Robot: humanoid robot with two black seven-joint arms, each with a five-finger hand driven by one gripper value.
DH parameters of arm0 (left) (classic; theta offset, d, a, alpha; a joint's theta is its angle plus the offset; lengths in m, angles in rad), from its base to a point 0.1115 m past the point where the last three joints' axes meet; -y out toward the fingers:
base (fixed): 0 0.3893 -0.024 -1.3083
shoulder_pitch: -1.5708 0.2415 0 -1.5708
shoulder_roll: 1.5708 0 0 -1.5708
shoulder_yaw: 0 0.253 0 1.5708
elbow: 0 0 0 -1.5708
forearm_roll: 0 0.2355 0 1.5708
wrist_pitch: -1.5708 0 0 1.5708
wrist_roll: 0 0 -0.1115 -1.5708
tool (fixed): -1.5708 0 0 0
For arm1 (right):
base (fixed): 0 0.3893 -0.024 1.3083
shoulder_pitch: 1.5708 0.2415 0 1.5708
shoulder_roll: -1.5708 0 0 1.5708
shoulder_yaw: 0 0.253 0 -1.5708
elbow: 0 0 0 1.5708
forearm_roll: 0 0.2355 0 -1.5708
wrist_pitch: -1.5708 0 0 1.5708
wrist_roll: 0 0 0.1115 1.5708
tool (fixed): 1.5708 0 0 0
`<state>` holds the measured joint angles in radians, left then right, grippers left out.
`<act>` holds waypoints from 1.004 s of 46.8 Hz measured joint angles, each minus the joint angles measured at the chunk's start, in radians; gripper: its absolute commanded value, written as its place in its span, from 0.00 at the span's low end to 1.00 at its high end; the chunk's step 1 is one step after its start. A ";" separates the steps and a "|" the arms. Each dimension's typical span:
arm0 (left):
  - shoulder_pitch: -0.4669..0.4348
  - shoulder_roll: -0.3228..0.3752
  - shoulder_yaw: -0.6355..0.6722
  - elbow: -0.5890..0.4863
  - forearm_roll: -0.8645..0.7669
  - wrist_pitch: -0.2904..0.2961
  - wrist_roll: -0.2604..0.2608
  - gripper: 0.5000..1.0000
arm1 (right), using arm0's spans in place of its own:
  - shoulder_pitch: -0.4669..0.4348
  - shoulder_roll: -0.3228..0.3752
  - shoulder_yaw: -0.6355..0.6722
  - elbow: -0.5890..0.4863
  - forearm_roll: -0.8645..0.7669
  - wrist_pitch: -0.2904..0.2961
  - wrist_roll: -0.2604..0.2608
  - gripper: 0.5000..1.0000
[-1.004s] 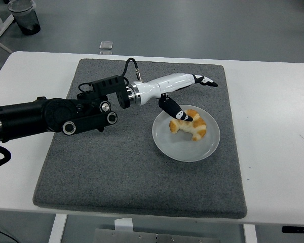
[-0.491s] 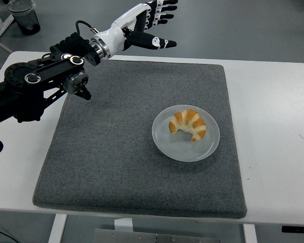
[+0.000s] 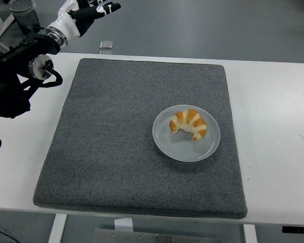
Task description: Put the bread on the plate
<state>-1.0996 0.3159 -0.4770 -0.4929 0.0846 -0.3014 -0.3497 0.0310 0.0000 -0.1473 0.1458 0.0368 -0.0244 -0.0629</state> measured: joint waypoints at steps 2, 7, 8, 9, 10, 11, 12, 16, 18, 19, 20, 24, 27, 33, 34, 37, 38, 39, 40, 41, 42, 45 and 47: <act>0.004 -0.010 -0.001 0.030 -0.019 -0.019 0.000 0.96 | 0.000 0.000 0.000 0.000 0.000 0.000 0.000 0.86; 0.014 -0.037 -0.002 0.107 -0.062 -0.061 0.000 0.96 | 0.000 0.000 0.000 0.000 0.000 0.000 0.000 0.86; 0.014 -0.042 -0.002 0.121 -0.068 -0.068 0.000 0.96 | 0.000 0.000 0.000 0.000 0.000 0.000 0.000 0.86; 0.016 -0.045 -0.002 0.132 -0.074 -0.074 0.000 0.96 | 0.000 0.000 0.000 0.000 0.000 0.000 0.000 0.86; 0.017 -0.049 -0.002 0.144 -0.081 -0.081 0.000 0.96 | 0.000 0.000 0.000 0.000 0.000 0.000 0.000 0.86; 0.018 -0.052 -0.002 0.152 -0.088 -0.086 0.000 0.96 | 0.000 0.000 0.000 0.000 0.000 0.000 0.000 0.86; 0.018 -0.056 -0.003 0.160 -0.095 -0.090 0.000 0.96 | 0.000 0.000 0.000 0.000 0.000 0.000 0.000 0.86; 0.018 -0.064 -0.004 0.183 -0.141 -0.096 0.000 0.96 | 0.000 0.000 0.000 0.000 0.000 0.000 0.000 0.86; 0.018 -0.064 -0.004 0.189 -0.169 -0.097 0.001 0.96 | 0.000 0.000 0.000 0.000 0.000 0.000 0.000 0.86; 0.018 -0.064 -0.003 0.190 -0.181 -0.097 0.002 0.96 | 0.000 0.000 0.000 0.000 0.000 0.000 0.000 0.86; 0.020 -0.064 -0.003 0.191 -0.192 -0.097 0.003 0.96 | 0.000 0.000 0.000 0.000 0.000 0.000 0.000 0.86; 0.028 -0.065 -0.002 0.193 -0.212 -0.097 0.007 0.95 | 0.000 0.000 0.000 0.000 0.000 0.000 0.000 0.86; 0.042 -0.067 -0.003 0.193 -0.213 -0.093 0.009 0.95 | 0.000 0.000 0.000 0.000 0.000 0.000 0.000 0.86; 0.047 -0.068 -0.005 0.196 -0.217 -0.084 0.026 0.94 | 0.000 0.000 0.000 0.000 0.000 0.000 0.000 0.86; 0.047 -0.068 -0.006 0.198 -0.219 -0.082 0.034 0.94 | 0.000 0.000 0.000 0.000 0.000 0.000 0.000 0.86; 0.047 -0.068 -0.006 0.211 -0.238 -0.076 0.062 0.94 | 0.000 0.000 0.000 0.000 0.000 0.000 0.000 0.86; 0.047 -0.067 -0.006 0.215 -0.249 -0.075 0.072 0.94 | 0.000 0.000 0.000 0.000 0.000 0.000 0.000 0.86; 0.047 -0.067 -0.007 0.218 -0.259 -0.075 0.080 0.94 | 0.000 0.000 0.000 0.000 0.000 0.000 0.000 0.86; 0.047 -0.068 -0.008 0.220 -0.269 -0.075 0.088 0.94 | 0.000 0.000 0.000 0.000 0.000 0.000 0.000 0.86; 0.047 -0.067 -0.009 0.220 -0.278 -0.075 0.096 0.95 | 0.000 0.000 0.000 0.000 0.000 0.000 0.000 0.86; 0.047 -0.067 -0.010 0.221 -0.289 -0.075 0.104 0.95 | 0.000 0.000 0.000 0.000 0.000 0.000 0.000 0.86; 0.047 -0.068 -0.010 0.221 -0.301 -0.075 0.117 0.96 | 0.000 0.000 0.000 0.000 0.000 0.000 0.000 0.86; 0.049 -0.068 -0.010 0.221 -0.303 -0.075 0.119 0.97 | 0.000 0.000 0.000 0.000 0.000 0.000 0.000 0.86</act>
<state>-1.0509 0.2484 -0.4875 -0.2719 -0.2189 -0.3765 -0.2307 0.0307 0.0000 -0.1473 0.1457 0.0368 -0.0245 -0.0629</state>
